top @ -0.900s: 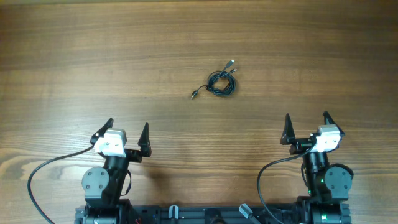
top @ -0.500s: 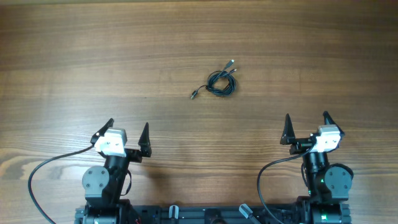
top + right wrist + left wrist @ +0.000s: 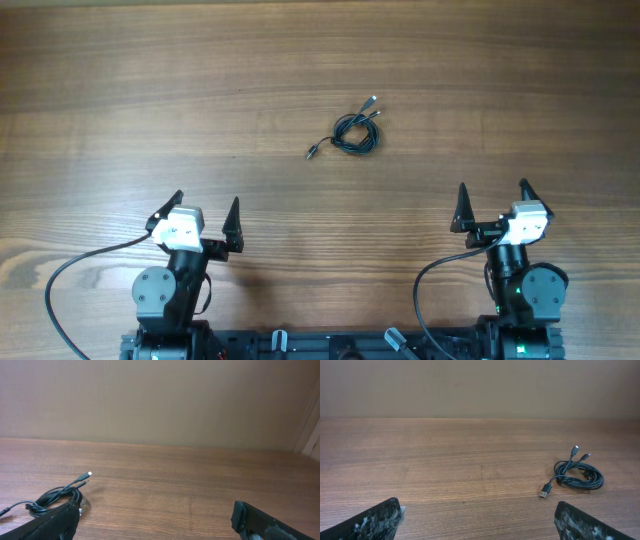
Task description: Untangle cables
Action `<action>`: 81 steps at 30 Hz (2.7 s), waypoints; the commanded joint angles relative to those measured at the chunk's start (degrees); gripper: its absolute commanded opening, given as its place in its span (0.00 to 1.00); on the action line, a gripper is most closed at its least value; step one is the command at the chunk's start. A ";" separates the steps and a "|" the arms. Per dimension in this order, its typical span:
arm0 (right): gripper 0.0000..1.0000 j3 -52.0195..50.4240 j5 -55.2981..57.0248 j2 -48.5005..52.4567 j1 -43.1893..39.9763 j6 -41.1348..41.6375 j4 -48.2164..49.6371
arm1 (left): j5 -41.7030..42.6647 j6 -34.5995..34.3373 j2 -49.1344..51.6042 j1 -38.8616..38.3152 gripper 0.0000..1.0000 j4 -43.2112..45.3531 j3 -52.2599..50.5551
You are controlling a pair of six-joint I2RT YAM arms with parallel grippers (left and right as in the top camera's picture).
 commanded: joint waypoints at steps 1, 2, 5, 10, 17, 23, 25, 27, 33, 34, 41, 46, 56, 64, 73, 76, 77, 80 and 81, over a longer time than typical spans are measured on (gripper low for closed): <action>1.00 -0.11 0.96 -0.66 -0.02 0.83 0.17 | 0.48 0.94 0.17 0.31 1.00 0.24 -0.46; 1.00 -0.11 0.96 -0.66 -0.02 0.85 0.17 | 0.48 0.94 0.17 0.31 1.00 0.22 -0.46; 0.99 -0.11 0.96 -0.66 -0.02 0.83 0.17 | 0.48 0.92 0.17 0.31 1.00 0.22 -0.46; 1.00 -0.11 0.96 -0.66 -0.04 0.83 0.15 | 0.48 0.92 0.17 0.31 1.00 0.22 -0.46; 1.00 -0.11 0.96 -0.63 -0.04 0.83 0.15 | 0.48 0.94 0.17 0.31 1.00 0.22 -0.46; 1.00 -0.11 0.96 -0.63 -0.04 0.83 0.15 | 0.48 0.92 0.17 0.31 1.00 0.22 -0.46; 1.00 -0.11 0.96 -0.63 -0.04 0.83 0.15 | 0.48 0.92 0.17 0.31 1.00 0.22 -0.46; 1.00 -0.11 0.96 -0.63 -0.04 0.85 0.15 | 0.48 0.92 0.17 0.31 1.00 0.22 -0.46; 1.00 -0.11 0.96 -0.63 -0.04 0.83 0.15 | 0.48 0.94 0.17 0.31 1.00 0.26 -0.46; 1.00 -0.11 0.96 -0.63 -0.04 0.83 0.15 | 0.48 0.96 0.17 0.31 1.00 0.24 -0.46; 1.00 -0.11 0.96 -0.57 -0.04 0.83 0.15 | 0.42 0.46 0.17 0.31 1.00 0.22 -0.46; 1.00 -0.11 0.96 -0.57 -0.02 0.83 0.15 | -0.79 -8.00 2.38 0.31 1.00 0.15 -0.46; 1.00 -0.11 0.96 -0.57 -0.02 0.83 0.15 | -0.79 -7.98 4.33 0.31 1.00 0.28 -0.46; 1.00 -0.11 0.96 -0.57 -0.02 0.83 0.15 | -0.79 -11.37 4.33 0.31 1.00 0.24 -0.44; 1.00 -0.11 0.96 -0.57 -0.02 0.81 0.15 | -0.79 -11.39 4.37 0.31 1.00 -1.55 2.71; 1.00 -0.11 0.96 -0.57 -0.02 0.83 0.15 | -0.81 -11.37 4.37 0.31 1.00 -5.25 6.32; 1.00 -0.11 0.96 -0.57 -0.02 0.83 0.15 | -0.79 -11.37 4.37 0.31 1.00 -6.36 7.21; 1.00 -0.11 0.96 -0.57 -0.02 0.83 0.15 | -0.76 -11.39 5.62 0.31 1.00 -8.87 9.90; 1.00 -0.11 0.96 -0.57 -0.02 0.83 0.15 | -0.76 -11.39 6.60 0.31 1.00 -9.49 10.86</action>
